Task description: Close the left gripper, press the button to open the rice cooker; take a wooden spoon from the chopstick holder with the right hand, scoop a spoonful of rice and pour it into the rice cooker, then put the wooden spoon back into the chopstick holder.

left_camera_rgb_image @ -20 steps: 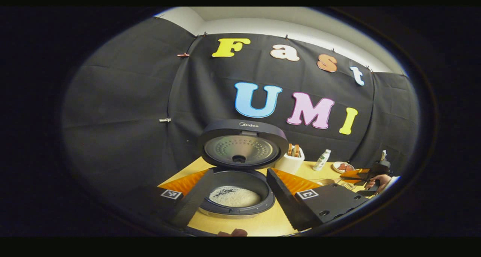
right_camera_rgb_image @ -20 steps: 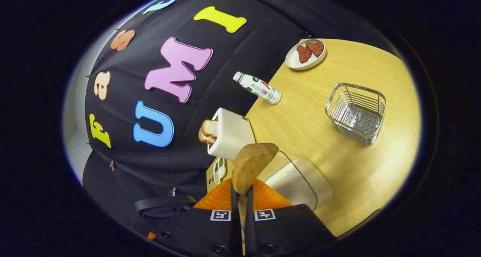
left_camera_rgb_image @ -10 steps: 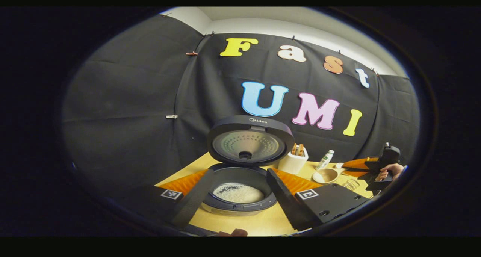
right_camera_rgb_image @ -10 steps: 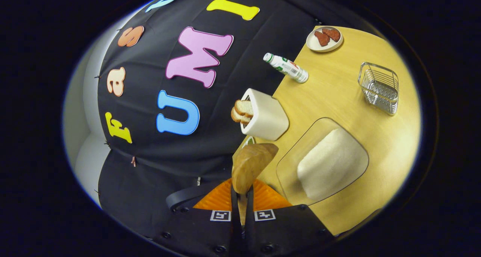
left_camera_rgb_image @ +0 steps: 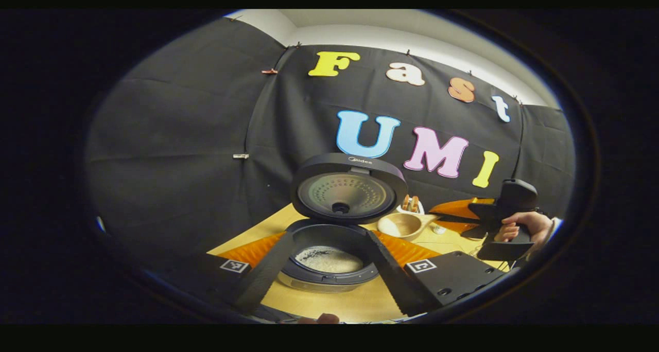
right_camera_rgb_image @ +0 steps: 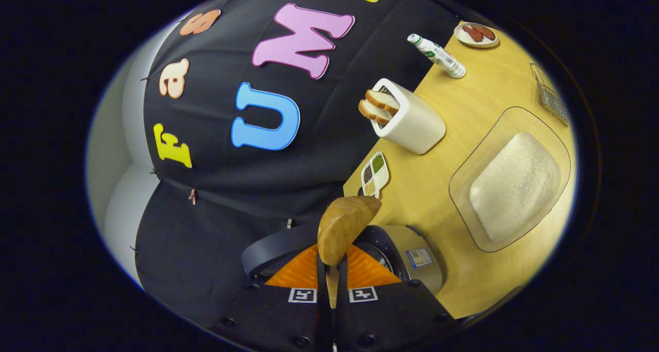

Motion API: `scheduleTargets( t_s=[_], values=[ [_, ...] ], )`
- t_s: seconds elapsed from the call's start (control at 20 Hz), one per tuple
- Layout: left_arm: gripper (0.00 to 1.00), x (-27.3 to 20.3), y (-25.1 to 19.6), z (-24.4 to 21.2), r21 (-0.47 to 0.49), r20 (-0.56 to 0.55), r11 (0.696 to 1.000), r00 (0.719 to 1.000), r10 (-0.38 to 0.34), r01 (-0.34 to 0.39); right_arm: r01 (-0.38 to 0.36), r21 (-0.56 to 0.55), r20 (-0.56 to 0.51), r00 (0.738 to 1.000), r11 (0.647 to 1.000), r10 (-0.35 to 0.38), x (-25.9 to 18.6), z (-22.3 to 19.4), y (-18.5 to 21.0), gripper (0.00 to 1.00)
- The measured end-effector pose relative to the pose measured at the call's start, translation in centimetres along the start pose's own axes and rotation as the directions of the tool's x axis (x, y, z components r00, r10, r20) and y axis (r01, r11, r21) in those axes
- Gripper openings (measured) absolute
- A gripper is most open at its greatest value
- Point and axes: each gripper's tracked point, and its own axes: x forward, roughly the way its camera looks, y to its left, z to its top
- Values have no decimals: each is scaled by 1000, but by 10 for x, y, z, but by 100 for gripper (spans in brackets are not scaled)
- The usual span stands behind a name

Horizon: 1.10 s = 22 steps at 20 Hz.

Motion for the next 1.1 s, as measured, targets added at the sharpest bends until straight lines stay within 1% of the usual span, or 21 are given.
scheduleTargets(
  t_s=[0.05,0.15,0.2,0.3,0.4,0.45,0.5,0.6,0.65,0.7,0.75,0.8,0.85,1.0,1.05,1.1],
  values=[
    [98,0,1,1,-3,0,1000,1000,1,-1,6,-44,0,1000,999,-6,7,-6,2,8],
    [98,0,4,1,-6,1,1000,1000,5,-5,24,-141,4,1000,990,-24,19,-16,2,8],
    [95,-1,7,0,-7,0,1000,1000,7,-7,34,-189,9,999,981,-33,23,-21,2,8],
    [95,0,10,0,-8,-1,1000,1000,9,-9,45,-273,10,999,961,-44,33,-31,3,8],
    [95,2,13,-2,-8,-4,1000,1000,12,-12,54,-372,17,999,927,-51,38,-39,8,8],
    [96,3,13,0,-9,-4,1000,1000,11,-11,56,-434,25,998,899,-50,40,-42,12,8],
    [99,4,13,0,-9,-5,1000,1000,11,-11,58,-502,34,998,863,-48,42,-45,15,8],
    [98,4,18,-2,-14,-7,1000,1000,11,-11,57,-616,42,998,785,-40,45,-51,23,8],
    [95,5,19,-1,-18,-8,1000,1000,11,-11,54,-661,41,999,748,-36,46,-56,26,8],
    [98,7,19,-1,-19,-8,1000,1000,11,-11,50,-693,38,999,719,-32,47,-60,28,8],
    [95,7,19,0,-19,-7,1000,1000,13,-13,44,-720,34,999,692,-28,49,-65,31,8],
    [99,8,20,-2,-19,-7,1000,1000,12,-12,39,-745,29,999,666,-25,50,-70,33,8],
    [95,8,20,-1,-20,-6,1000,1000,12,-12,34,-770,27,999,637,-21,51,-74,34,8],
    [95,8,21,-1,-22,-6,1000,1000,9,-9,18,-838,24,1000,545,4,50,-83,41,8],
    [98,9,21,-1,-22,-6,1000,1000,8,-8,12,-856,23,1000,517,15,49,-85,44,8],
    [95,9,21,-2,-23,-7,1000,1000,7,-7,5,-873,21,999,488,26,48,-89,47,8]
  ],
)
